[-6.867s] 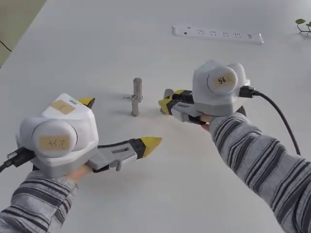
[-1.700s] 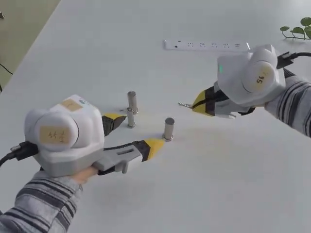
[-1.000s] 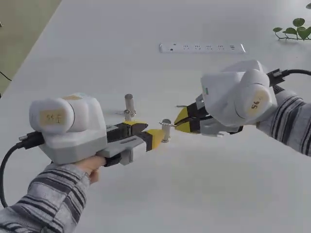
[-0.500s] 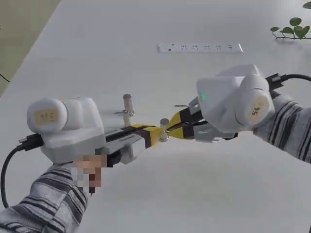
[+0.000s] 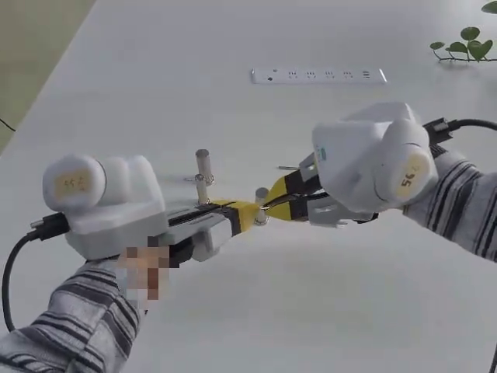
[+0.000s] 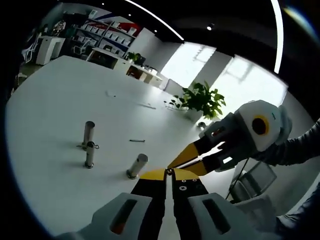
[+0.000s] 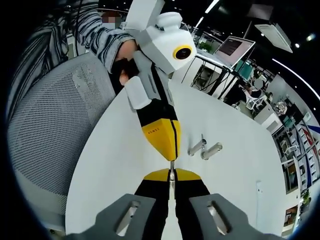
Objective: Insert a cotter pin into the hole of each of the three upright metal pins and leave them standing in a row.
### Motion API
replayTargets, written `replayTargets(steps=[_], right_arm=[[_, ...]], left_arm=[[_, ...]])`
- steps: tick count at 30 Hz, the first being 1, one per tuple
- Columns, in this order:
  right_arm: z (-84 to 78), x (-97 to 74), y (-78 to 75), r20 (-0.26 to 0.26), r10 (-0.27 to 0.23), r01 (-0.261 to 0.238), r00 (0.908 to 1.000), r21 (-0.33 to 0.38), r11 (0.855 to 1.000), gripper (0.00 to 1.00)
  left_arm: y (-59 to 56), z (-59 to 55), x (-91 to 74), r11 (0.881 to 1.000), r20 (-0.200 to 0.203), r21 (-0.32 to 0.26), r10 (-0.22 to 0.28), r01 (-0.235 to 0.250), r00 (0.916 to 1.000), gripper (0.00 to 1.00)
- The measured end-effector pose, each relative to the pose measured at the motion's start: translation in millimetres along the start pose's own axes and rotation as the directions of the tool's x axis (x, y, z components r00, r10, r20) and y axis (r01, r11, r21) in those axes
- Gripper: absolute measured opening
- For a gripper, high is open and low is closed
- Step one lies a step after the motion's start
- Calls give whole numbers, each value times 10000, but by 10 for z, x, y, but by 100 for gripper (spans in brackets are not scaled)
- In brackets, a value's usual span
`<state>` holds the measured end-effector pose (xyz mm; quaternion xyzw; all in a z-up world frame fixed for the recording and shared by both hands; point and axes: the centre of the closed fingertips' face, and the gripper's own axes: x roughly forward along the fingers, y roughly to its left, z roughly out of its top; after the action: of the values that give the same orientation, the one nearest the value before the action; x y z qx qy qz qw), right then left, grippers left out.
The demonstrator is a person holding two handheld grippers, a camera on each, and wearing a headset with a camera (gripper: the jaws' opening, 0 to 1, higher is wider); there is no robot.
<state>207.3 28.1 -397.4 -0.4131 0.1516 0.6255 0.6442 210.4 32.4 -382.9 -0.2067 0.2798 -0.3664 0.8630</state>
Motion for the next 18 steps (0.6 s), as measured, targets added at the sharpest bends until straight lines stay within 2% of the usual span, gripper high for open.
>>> replayTargets(steps=[2,4,7,9,10,12,14,18], right_arm=[[0,0,3,10,-7,7,10000,54,10000,0],[-2,7,24,30,87,-87,10000,197,9998,0],[-18,24,35,90,130,-135,9999,525,9985,0],[-24,32,42,248,117,-138,9996,878,9960,0],[-31,39,60,356,190,-235,9992,1307,9911,0],[-55,39,60,429,188,-261,9989,1773,9838,4],[-76,33,61,577,205,-335,9981,2344,9716,5],[-87,22,112,1255,444,-896,9911,3821,9198,7]], left_arm=[[-3,-5,-3,9998,-22,196,-33,34,10000,0],[-5,-13,-2,9970,-83,774,-86,92,9999,0],[-19,-42,7,9919,-225,1266,-71,99,9997,0],[-10,-54,6,9881,-329,1536,-68,118,9994,0],[4,-61,3,9852,-394,1712,-45,112,9992,0],[36,-85,-9,9752,-577,2213,24,104,9983,0],[49,-108,-24,9646,-733,2630,18,176,9973,0],[42,-141,-63,9325,-887,3583,-139,449,9960,0]])
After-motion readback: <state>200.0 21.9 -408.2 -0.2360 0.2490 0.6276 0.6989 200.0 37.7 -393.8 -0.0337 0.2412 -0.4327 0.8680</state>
